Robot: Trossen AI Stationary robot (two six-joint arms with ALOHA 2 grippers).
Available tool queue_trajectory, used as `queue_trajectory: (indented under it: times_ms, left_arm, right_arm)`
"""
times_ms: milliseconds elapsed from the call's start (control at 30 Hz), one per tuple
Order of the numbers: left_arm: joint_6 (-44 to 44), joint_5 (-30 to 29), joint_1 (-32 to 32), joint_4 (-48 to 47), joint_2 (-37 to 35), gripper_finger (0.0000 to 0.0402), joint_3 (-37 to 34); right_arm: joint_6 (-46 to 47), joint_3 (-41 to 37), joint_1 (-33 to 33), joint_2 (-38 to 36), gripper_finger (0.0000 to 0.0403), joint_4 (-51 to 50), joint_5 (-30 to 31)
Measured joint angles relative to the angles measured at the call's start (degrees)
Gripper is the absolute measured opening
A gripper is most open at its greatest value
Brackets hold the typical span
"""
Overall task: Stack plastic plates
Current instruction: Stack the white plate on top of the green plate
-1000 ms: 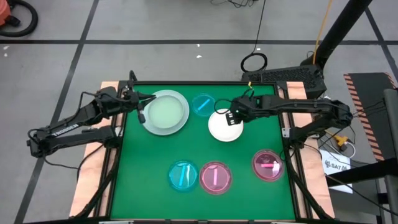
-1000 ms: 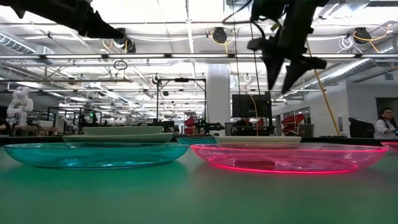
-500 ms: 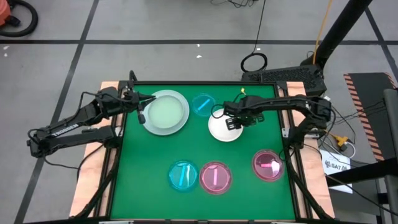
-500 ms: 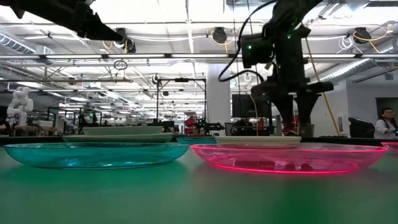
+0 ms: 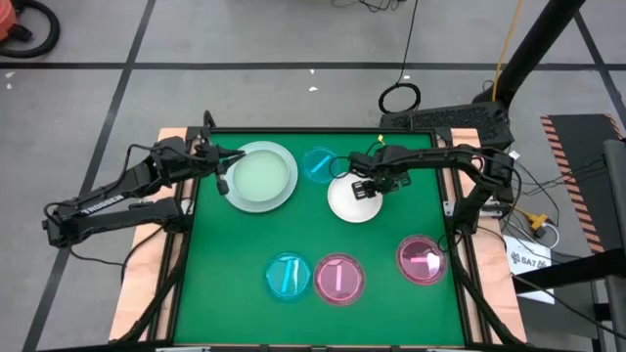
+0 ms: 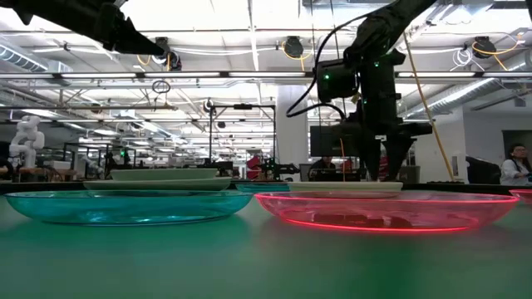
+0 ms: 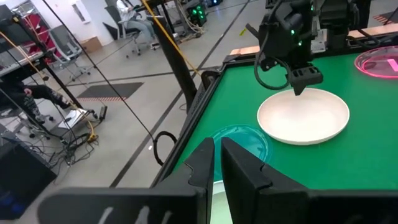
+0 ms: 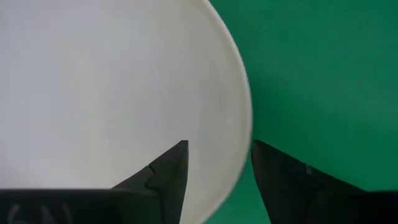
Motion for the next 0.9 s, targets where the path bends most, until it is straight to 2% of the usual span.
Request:
queue_trajectory:
  times_ms: [133, 533, 900]
  left_arm:
    - [-0.02, 0.0, 0.0, -0.16, 0.0, 0.0037, 0.0]
    - [-0.4, 0.02, 0.0, -0.16, 0.0, 0.0037, 0.0]
    - [-0.37, 0.0, 0.0, -0.16, 0.0, 0.0037, 0.0]
  right_arm:
    - [-0.16, 0.0, -0.55, -0.01, 0.0154, 0.18, 0.47]
    - [-0.7, -1.82, -1.11, -0.01, 0.0073, 0.67, 4.27]
    - [-0.17, -8.14, -1.16, -0.3, 0.0089, 8.46, 2.58]
